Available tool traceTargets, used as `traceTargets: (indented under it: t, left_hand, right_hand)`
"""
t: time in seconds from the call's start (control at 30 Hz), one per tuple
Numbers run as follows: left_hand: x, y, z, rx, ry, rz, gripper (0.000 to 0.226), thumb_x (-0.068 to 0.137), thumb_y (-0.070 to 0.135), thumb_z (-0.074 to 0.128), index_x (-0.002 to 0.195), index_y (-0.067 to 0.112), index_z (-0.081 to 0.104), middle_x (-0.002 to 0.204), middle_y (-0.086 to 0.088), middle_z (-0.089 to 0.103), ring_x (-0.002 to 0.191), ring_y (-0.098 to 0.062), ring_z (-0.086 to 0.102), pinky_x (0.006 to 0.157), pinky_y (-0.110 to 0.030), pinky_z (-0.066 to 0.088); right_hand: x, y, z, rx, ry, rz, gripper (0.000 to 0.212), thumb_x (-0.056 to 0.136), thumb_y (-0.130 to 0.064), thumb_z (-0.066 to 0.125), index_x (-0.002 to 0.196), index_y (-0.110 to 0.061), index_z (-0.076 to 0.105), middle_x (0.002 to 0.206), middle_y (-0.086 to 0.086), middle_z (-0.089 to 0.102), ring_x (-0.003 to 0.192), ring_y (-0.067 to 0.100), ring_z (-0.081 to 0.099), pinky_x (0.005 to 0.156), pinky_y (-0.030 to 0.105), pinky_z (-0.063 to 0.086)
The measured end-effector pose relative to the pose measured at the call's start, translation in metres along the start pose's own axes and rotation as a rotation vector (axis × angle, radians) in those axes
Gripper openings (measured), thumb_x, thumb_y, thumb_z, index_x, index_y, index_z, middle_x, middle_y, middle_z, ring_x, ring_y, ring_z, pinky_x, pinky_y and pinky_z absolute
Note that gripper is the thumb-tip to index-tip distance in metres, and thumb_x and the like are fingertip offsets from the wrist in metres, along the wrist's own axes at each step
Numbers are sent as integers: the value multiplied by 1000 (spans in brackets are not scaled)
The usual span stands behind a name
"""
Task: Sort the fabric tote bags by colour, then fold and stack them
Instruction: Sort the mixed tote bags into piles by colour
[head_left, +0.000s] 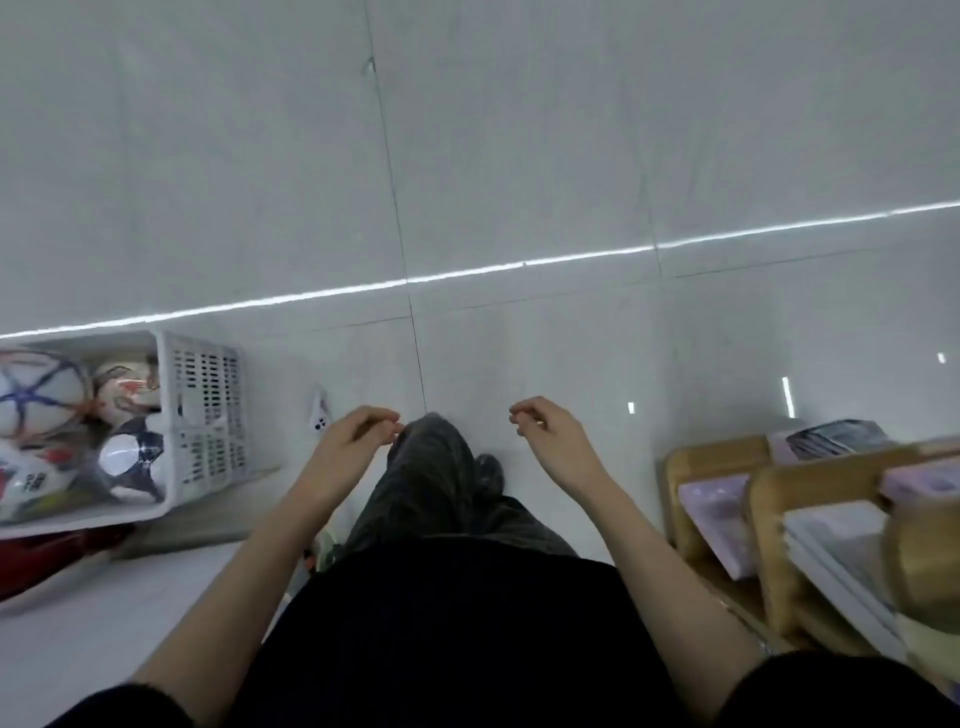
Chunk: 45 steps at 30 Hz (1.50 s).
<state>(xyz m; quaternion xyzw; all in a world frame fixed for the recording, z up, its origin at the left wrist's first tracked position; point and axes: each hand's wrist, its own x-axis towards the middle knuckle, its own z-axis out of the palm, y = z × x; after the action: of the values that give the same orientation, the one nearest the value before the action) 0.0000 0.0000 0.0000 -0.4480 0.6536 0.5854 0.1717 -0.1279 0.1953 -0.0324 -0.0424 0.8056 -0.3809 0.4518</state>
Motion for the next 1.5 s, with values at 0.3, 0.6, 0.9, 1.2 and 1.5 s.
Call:
traceTargets:
  t: [0.3,0.6,0.9,1.2,1.5]
  left_hand:
    - [97,71,-74,-101,139,-55,18,96,10,47,92,19,62,95,3,68,94,-18,63,74,-25,44]
    - [281,323,-124,76,-100,165,16,96,14,47,103,16,61,100,6,67,94,-7,61,72,-12,41]
    - [433,498,-170,40,-15,134,16,96,13,48,102,17,62,101,2,68,96,-9,62,74,-14,41]
    - [549,594,-267,-96,158,-45,16,95,8,49,97,14,64,97,-3,69,93,-15,64,71,-21,43]
    - [762,799,-353,-19,74,78,15,94,7,50,97,11,64,95,1,69,89,-10,65,68,-12,44]
  right_hand:
    - [129,-143,-36,-37,-114,-124,18,99,-21,46,108,-19,62,106,-3,65,98,8,59,72,2,41]
    - [237,-241,-142,-66,45,56,15,97,-19,48,98,-24,62,97,-6,67,89,0,60,67,3,41]
    - [445,-385,-252,-164,13,-11,18,98,-19,45,107,-19,61,109,1,66,97,11,60,72,5,39]
    - [661,-632,-310,-252,-129,-248,24,99,-22,45,116,-15,60,108,-6,61,95,10,58,74,11,41]
    - [826,-755,-372,-203,-4,-95,14,97,-19,51,101,-20,64,100,-5,66,87,3,61,72,5,41]
